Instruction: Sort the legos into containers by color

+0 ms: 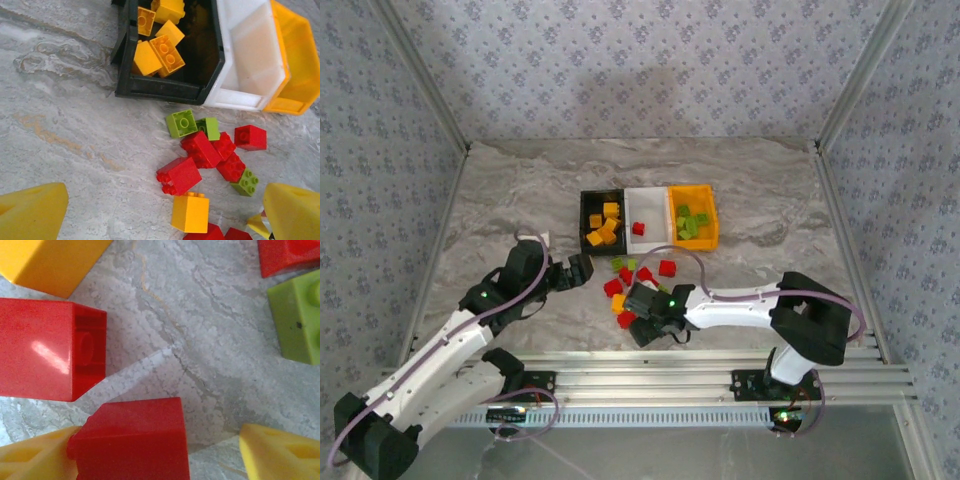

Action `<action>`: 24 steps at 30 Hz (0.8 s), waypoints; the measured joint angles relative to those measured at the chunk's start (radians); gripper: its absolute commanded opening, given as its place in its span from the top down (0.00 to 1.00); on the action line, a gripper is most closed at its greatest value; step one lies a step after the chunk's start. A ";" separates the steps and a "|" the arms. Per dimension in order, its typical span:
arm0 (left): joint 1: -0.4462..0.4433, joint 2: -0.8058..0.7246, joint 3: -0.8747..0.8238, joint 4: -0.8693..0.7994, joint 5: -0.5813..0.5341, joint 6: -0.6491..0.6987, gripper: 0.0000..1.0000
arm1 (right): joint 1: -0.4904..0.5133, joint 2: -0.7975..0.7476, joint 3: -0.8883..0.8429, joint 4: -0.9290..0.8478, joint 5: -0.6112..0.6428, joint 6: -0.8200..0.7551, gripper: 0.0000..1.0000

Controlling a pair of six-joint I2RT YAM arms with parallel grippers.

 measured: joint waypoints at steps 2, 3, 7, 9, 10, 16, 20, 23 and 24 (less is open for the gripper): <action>0.003 0.000 -0.002 0.000 -0.002 -0.001 0.00 | 0.001 0.001 0.000 0.000 0.008 -0.004 0.39; 0.003 0.000 -0.005 0.000 -0.002 -0.004 0.00 | 0.003 0.001 0.000 0.002 0.008 -0.004 0.43; 0.008 0.000 -0.019 0.001 -0.002 -0.006 0.00 | 0.012 -0.002 0.000 0.013 0.009 -0.003 0.55; 0.009 0.000 -0.029 0.002 -0.002 -0.008 0.01 | 0.013 -0.013 -0.002 0.013 0.009 0.001 0.57; 0.009 0.000 -0.034 0.001 -0.002 -0.009 0.00 | 0.014 -0.025 -0.003 0.010 0.010 0.003 0.57; 0.009 -0.001 -0.062 0.002 -0.002 -0.011 0.00 | -0.017 -0.161 0.023 -0.039 0.021 -0.004 0.59; 0.009 -0.003 -0.081 0.002 -0.002 -0.012 0.01 | -0.123 -0.204 0.120 -0.048 0.035 -0.016 0.59; 0.010 -0.009 -0.088 0.002 0.002 -0.012 0.01 | -0.214 -0.177 0.220 -0.048 0.047 -0.018 0.59; 0.010 -0.010 -0.089 0.002 0.004 -0.012 0.01 | -0.247 -0.151 0.265 -0.048 0.056 -0.017 0.59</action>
